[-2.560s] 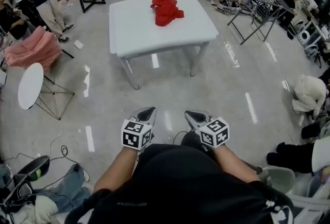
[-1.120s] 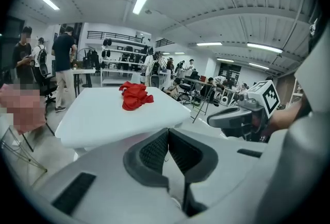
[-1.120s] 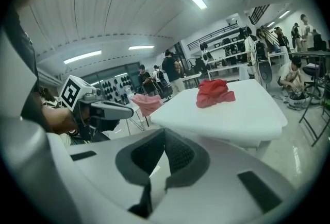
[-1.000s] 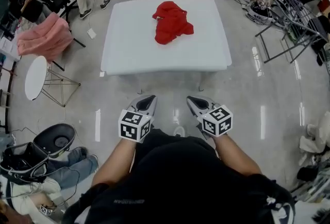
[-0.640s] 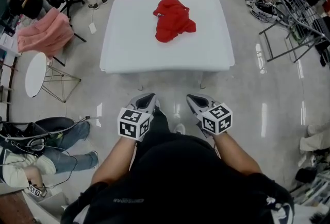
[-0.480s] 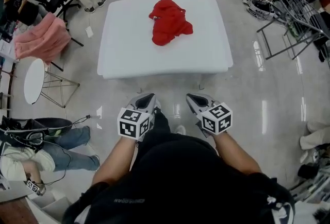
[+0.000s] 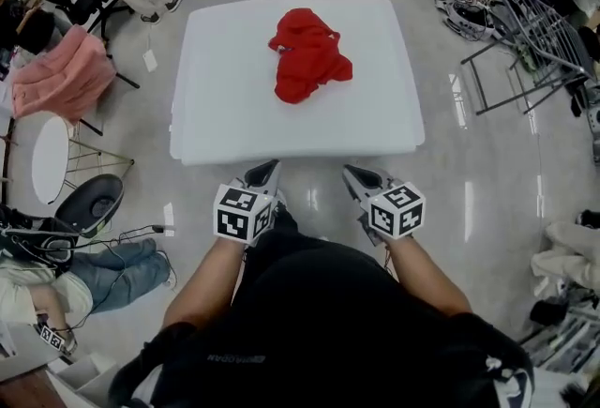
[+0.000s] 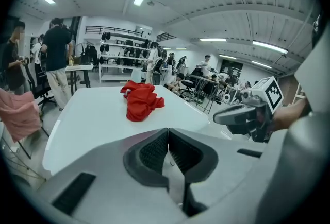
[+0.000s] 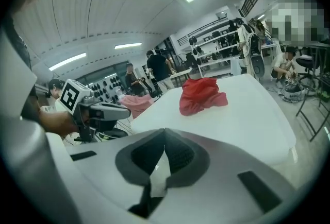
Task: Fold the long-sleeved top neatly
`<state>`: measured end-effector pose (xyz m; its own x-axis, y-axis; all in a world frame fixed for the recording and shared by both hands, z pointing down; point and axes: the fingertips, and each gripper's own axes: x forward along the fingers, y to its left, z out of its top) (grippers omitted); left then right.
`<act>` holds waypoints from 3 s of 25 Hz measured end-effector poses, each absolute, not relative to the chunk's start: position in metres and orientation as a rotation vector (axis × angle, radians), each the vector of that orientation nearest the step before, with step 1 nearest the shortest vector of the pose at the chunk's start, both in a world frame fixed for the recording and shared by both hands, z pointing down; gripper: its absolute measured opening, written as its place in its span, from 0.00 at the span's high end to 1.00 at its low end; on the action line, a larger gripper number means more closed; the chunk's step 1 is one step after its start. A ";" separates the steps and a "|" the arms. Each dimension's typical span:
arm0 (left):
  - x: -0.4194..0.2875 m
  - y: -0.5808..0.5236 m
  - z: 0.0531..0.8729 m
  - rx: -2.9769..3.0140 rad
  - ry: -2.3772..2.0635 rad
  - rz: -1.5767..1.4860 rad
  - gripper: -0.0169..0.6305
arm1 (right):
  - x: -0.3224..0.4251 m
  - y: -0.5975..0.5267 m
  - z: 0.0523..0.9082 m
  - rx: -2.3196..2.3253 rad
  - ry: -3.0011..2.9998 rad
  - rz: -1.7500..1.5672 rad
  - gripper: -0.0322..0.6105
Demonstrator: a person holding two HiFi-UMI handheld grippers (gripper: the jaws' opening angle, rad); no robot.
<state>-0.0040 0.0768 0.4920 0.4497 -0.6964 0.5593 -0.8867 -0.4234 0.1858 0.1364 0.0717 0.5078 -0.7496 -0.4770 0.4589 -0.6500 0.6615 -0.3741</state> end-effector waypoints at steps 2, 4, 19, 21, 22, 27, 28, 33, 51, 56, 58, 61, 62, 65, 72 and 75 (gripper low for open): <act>-0.015 0.052 0.488 2.256 -1.331 0.542 0.96 | 0.129 0.048 0.501 0.912 -2.555 0.738 0.94; -0.027 0.026 0.480 2.274 -1.335 0.523 0.96 | 0.120 0.024 0.495 0.936 -2.549 0.720 0.94; -0.113 -0.098 0.494 2.354 -1.243 0.590 0.96 | 0.059 -0.119 0.505 1.182 -2.451 0.812 0.94; -0.121 -0.109 0.495 2.362 -1.236 0.603 0.96 | 0.057 -0.138 0.508 1.231 -2.422 0.839 0.94; -0.126 -0.112 0.495 2.362 -1.236 0.609 0.96 | 0.055 -0.146 0.510 1.250 -2.409 0.857 0.93; -0.138 -0.115 0.498 2.322 -1.253 0.603 0.96 | 0.051 -0.171 0.529 1.284 -2.330 0.941 0.84; -0.139 -0.115 0.499 2.310 -1.263 0.602 0.96 | 0.052 -0.176 0.533 1.287 -2.316 0.956 0.81; -0.148 -0.120 0.509 2.210 -1.347 0.572 0.96 | 0.048 -0.197 0.557 1.243 -2.261 1.147 0.71; -0.136 -0.110 0.512 2.119 -1.480 0.531 0.96 | 0.058 -0.200 0.552 1.043 -2.387 1.056 0.91; -0.137 -0.129 0.503 2.184 -1.466 0.560 0.96 | 0.097 -0.193 0.514 1.074 -2.394 0.685 0.91; -0.138 -0.138 0.501 2.221 -1.462 0.574 0.96 | 0.114 -0.191 0.506 1.107 -2.368 0.619 0.92; -0.134 -0.149 0.498 2.257 -1.458 0.589 0.96 | 0.151 -0.185 0.506 1.190 -2.310 0.616 0.92; -0.129 -0.153 0.497 2.267 -1.452 0.594 0.96 | 0.165 -0.184 0.507 1.221 -2.286 0.628 0.92; -0.113 -0.165 0.493 2.312 -1.424 0.639 0.96 | 0.206 -0.174 0.522 1.277 -2.198 0.680 0.92; -0.047 -0.233 0.469 2.544 -1.264 0.915 0.96 | 0.255 -0.140 0.581 1.256 -2.041 0.840 0.91; -0.006 -0.270 0.462 2.653 -1.138 1.065 0.96 | 0.256 -0.132 0.590 1.245 -2.047 0.889 0.91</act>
<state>-0.0057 -0.2700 0.4621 0.4872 -0.6148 0.6202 -0.6597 -0.7244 -0.1999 0.2564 -0.1324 0.5903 -0.3976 -0.5230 0.7539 -0.9080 0.3428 -0.2410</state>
